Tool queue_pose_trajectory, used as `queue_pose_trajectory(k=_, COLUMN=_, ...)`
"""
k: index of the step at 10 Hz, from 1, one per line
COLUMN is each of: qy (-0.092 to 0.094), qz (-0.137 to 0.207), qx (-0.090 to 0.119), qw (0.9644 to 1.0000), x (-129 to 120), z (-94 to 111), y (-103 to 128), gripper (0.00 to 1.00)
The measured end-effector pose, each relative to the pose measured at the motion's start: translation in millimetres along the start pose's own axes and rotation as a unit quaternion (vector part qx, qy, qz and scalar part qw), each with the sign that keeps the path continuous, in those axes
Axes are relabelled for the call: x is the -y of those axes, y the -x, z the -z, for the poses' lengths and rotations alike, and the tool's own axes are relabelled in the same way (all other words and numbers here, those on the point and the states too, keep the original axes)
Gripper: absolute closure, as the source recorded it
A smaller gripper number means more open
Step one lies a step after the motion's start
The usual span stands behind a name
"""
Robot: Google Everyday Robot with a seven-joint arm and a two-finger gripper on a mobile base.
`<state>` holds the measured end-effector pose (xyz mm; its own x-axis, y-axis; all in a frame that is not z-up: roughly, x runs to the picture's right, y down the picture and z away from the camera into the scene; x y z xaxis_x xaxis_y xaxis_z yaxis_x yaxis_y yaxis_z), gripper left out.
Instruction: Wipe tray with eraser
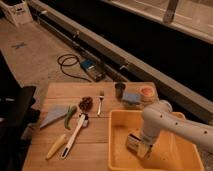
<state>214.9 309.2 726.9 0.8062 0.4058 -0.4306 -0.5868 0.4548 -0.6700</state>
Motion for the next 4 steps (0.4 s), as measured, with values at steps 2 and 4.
queue_pose_trajectory(k=2, qy=-0.007, qz=-0.017, qx=-0.005, qw=0.9998, x=19.1, z=6.3, y=-26.7, gripper=1.0)
queue_pose_trajectory(k=4, qy=-0.018, qz=-0.031, qx=-0.005, qw=0.9993, x=44.0, z=19.0, y=-34.8, gripper=1.0)
